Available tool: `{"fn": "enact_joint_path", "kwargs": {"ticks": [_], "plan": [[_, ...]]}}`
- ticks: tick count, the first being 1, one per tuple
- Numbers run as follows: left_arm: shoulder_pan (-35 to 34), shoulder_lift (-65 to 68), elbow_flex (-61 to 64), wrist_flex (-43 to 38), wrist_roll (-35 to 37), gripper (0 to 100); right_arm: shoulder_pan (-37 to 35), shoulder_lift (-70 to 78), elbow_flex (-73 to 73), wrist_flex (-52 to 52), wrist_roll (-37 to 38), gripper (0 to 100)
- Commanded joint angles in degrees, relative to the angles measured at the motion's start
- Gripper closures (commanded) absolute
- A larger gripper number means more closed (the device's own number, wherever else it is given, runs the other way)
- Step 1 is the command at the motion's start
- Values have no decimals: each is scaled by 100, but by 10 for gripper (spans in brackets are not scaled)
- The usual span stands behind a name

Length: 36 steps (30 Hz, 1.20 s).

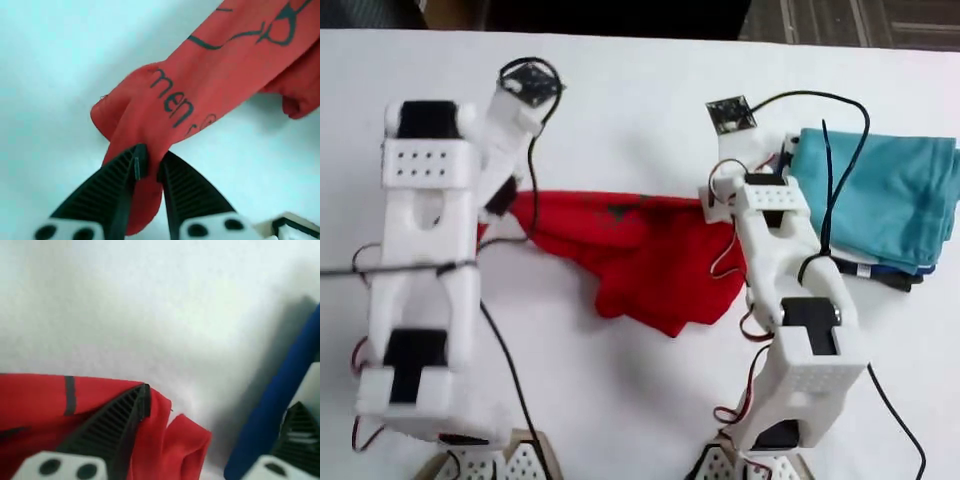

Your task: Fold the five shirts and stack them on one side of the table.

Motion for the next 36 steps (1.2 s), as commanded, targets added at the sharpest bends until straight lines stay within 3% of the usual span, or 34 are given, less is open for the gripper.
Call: {"fn": "enact_joint_path", "kwargs": {"ticks": [1,6,10,13,18,24,29,36], "plan": [[-325,-1556,1068,141,-246,975,101,-13,-18,-57,-26,598],[-633,-3437,3037,105,-949,975,101,-13,-18,-48,-26,598],[-941,-4527,3609,-26,-1371,975,92,-13,-18,-48,-26,598],[-1029,-4642,3776,-519,-1407,975,92,-13,-18,-48,-26,598],[-993,-3648,4048,-1503,-1319,975,92,-13,-18,-48,-26,598],[-985,-2013,4084,-1495,-1626,960,92,-13,-18,-75,-26,598],[-993,-589,3952,-1407,-1855,791,92,-13,-18,-75,-26,598],[-1029,686,3389,-1556,-1846,836,92,-13,-18,-75,-26,597]]}}
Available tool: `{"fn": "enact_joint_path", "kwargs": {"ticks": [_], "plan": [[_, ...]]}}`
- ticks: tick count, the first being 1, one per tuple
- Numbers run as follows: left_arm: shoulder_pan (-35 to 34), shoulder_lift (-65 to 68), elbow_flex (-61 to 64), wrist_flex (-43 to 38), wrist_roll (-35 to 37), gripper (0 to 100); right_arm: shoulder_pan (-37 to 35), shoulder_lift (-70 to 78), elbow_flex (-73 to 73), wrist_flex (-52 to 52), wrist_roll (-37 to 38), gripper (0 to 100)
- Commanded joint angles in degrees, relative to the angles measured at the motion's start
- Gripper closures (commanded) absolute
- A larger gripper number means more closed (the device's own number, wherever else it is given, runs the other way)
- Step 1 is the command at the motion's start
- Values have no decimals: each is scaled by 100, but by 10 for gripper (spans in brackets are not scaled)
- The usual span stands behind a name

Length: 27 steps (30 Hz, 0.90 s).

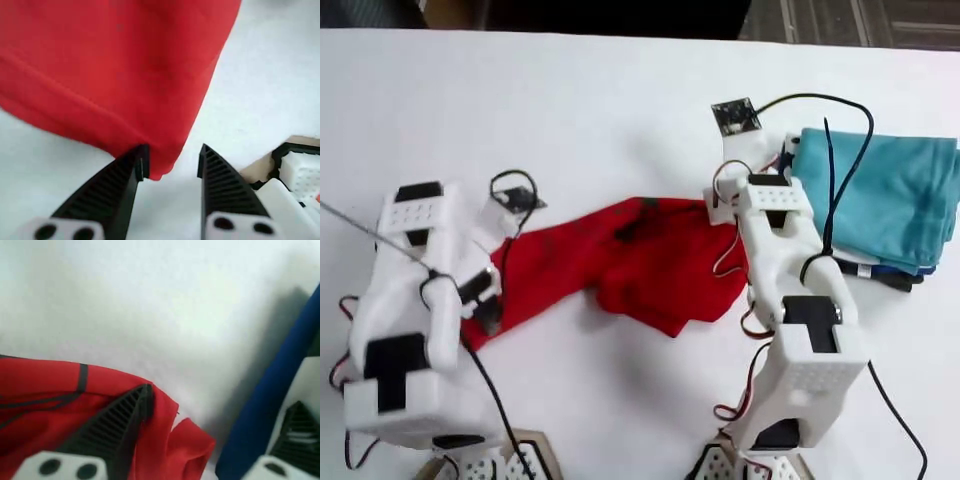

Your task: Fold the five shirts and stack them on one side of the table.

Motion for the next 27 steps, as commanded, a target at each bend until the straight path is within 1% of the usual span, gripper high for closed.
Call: {"fn": "enact_joint_path", "kwargs": {"ticks": [1,5,9,12,15,16,18,19,21,23,27], "plan": [[-70,404,-558,-158,-26,837,57,-40,-18,-75,-35,597],[-158,826,-1235,-615,527,835,57,-40,-18,-75,-35,597],[-167,1284,-2026,-941,607,835,57,-31,-18,-75,-35,597],[-176,1688,-2747,-958,721,838,57,-31,-18,-75,-35,597],[-176,2048,-3451,-730,1029,843,57,-31,-18,-75,-44,597],[-149,2154,-3644,-607,1090,859,57,-40,-18,-57,-62,597],[-88,2338,-3987,-360,1090,935,48,-92,-9,4,-70,596],[-53,2418,-4119,-281,1090,983,13,-154,-44,215,-70,596],[-26,2505,-4312,-105,1090,964,-119,-576,-176,813,-35,596],[-18,2514,-4576,53,1099,976,-303,-1156,-237,1218,-35,596],[-53,2514,-5393,563,1222,974,-514,-2352,-193,1622,-18,596]]}}
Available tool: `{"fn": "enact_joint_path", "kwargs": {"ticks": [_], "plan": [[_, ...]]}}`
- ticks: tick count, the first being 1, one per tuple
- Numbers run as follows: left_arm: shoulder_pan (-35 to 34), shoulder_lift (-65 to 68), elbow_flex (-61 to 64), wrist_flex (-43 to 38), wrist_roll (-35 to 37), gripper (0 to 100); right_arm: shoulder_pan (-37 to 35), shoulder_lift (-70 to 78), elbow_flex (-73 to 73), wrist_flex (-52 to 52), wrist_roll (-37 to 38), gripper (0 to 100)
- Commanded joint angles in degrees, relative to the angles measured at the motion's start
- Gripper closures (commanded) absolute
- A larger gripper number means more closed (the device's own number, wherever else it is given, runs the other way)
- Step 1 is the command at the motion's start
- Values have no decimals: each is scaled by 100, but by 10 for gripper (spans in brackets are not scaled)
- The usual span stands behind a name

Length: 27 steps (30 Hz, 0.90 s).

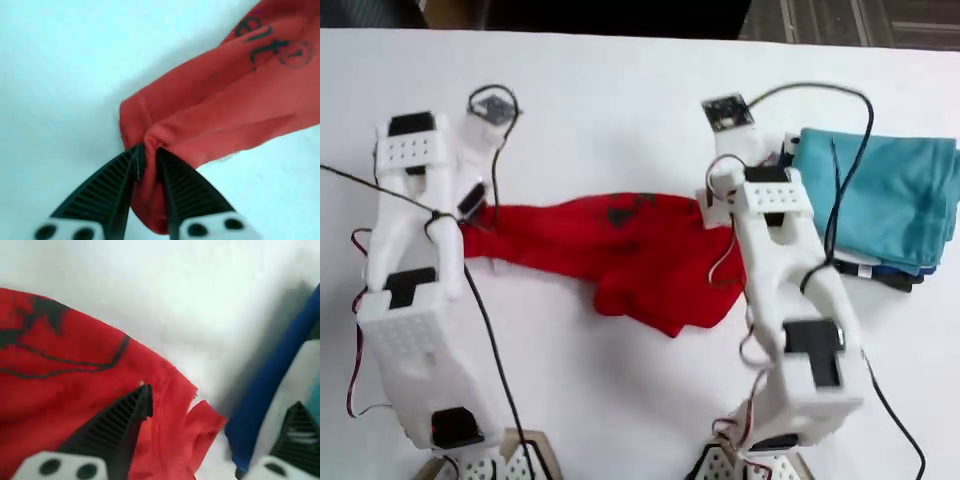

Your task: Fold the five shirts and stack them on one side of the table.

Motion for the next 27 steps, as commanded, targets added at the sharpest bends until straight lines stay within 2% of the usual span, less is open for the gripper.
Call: {"fn": "enact_joint_path", "kwargs": {"ticks": [1,6,12,16,20,25,27], "plan": [[-26,-26,-892,422,273,974,-136,-1262,-176,444,9,597],[-114,9,-1147,431,387,957,-163,-1877,70,945,308,597],[-158,-70,-1218,791,299,775,-154,-1991,1116,154,316,597],[-237,-88,-1376,1204,237,779,-127,-1991,2374,-1007,316,598],[-246,-167,-875,1380,-53,794,-154,-2026,3332,-2141,316,598],[-220,-273,145,1345,-756,830,-75,-1903,3437,-2422,316,598],[-220,-255,391,1099,-862,839,-84,-1763,3411,-2440,316,598]]}}
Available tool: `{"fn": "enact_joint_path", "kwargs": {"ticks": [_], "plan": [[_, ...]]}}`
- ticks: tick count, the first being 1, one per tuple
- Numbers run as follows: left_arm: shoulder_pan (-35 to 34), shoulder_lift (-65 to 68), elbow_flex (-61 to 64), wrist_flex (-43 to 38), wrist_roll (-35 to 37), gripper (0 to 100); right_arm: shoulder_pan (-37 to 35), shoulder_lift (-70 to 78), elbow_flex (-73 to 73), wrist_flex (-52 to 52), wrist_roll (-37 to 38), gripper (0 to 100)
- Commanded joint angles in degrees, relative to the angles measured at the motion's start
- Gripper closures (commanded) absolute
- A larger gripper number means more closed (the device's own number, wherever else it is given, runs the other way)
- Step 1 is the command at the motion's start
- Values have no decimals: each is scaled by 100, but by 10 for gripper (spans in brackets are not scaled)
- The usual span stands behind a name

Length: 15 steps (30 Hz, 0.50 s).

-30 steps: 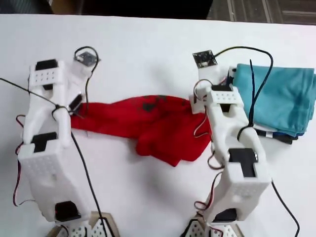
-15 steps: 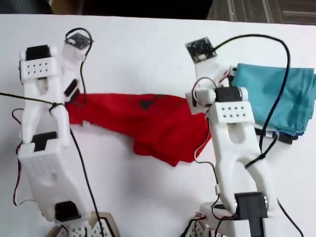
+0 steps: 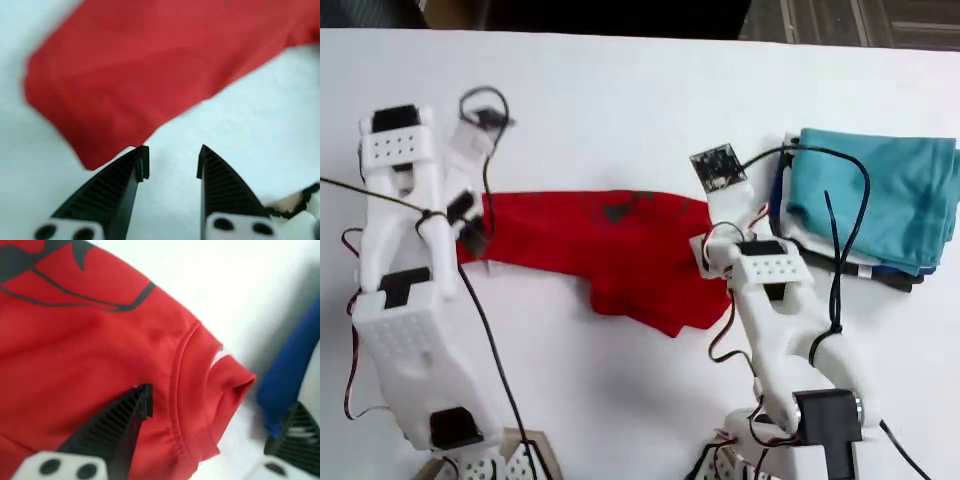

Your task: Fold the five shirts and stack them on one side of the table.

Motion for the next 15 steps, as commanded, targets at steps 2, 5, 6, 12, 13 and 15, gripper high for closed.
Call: {"fn": "enact_joint_path", "kwargs": {"ticks": [2,5,6,12,13,15], "plan": [[-70,-308,382,-589,-202,836,-4,57,-62,-242,35,598],[-79,-299,523,-1424,-44,835,-4,251,-176,-312,35,598],[-62,-299,611,-1644,18,835,-4,312,-220,-303,35,598],[9,-290,1490,-2690,35,834,4,558,-404,-286,35,598],[9,-290,1613,-2796,35,832,4,558,-404,-286,35,598],[9,-290,1780,-2936,35,811,4,567,-404,-286,35,598]]}}
